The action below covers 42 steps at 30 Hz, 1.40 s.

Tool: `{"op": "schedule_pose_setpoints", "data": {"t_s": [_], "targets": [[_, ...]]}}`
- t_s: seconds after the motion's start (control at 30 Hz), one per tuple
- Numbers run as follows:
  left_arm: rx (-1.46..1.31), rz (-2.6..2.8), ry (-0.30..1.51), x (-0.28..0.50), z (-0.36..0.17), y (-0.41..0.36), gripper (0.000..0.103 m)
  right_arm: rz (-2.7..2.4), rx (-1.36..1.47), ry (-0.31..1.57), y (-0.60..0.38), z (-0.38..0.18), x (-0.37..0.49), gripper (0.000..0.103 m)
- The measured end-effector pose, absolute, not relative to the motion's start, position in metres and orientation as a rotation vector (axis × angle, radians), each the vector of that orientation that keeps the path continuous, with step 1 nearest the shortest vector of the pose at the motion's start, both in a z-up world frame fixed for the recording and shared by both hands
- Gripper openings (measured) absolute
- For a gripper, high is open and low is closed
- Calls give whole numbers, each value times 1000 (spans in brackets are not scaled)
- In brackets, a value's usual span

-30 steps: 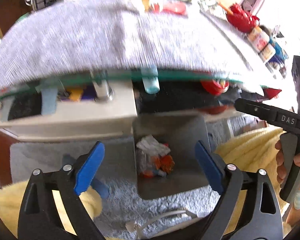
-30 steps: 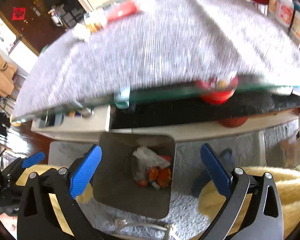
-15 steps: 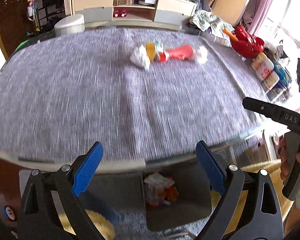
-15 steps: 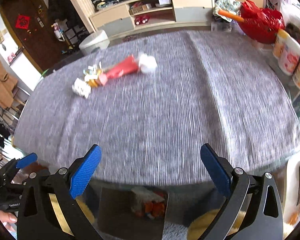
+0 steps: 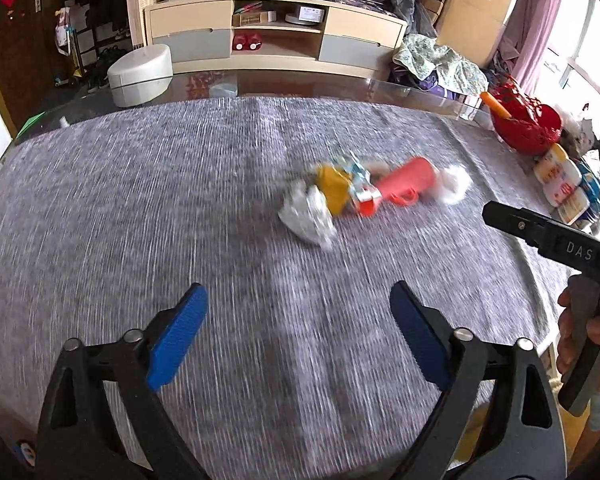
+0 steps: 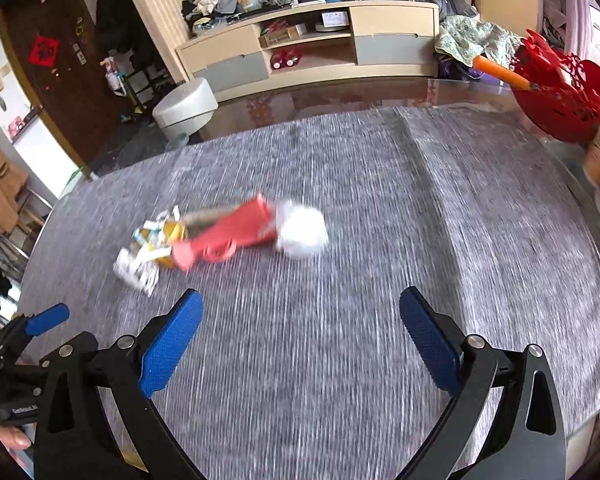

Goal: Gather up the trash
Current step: 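Grasp the crumpled foil with the left gripper while the right gripper grasps the white tissue, then lower both tools over the grey bin and open both grippers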

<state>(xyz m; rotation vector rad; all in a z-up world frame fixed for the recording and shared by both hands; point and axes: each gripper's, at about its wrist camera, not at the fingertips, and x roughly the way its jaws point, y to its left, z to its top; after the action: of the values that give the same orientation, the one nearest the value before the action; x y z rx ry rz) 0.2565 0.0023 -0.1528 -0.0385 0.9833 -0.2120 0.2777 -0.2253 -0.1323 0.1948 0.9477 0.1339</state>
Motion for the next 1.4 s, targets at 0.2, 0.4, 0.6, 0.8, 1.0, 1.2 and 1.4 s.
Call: {"op": "schedule_pose_setpoints", "data": {"t_s": [0.2, 0.4, 0.6, 0.8, 1.0, 1.2, 1.4], "targets": [[-49, -235, 1001, 292, -167, -4, 58, 154, 202, 957, -224, -143, 303, 80], [-60, -254, 1005, 312, -178, -12, 54, 167, 195, 964, -222, -150, 316, 69], [-56, -277, 1021, 318, -184, -18, 32, 182, 204, 988, -222, -156, 320, 29], [-43, -281, 1009, 305, -178, -17, 24, 185, 182, 969, -225, -147, 304, 23], [-33, -287, 1003, 277, -166, -17, 11, 179, 177, 940, -228, -127, 274, 23], [-31, -301, 970, 236, -145, -17, 10, 198, 179, 926, -228, -112, 238, 23], [-30, -314, 954, 192, -132, -19, 10, 226, 162, 926, -223, -101, 192, 23]]}}
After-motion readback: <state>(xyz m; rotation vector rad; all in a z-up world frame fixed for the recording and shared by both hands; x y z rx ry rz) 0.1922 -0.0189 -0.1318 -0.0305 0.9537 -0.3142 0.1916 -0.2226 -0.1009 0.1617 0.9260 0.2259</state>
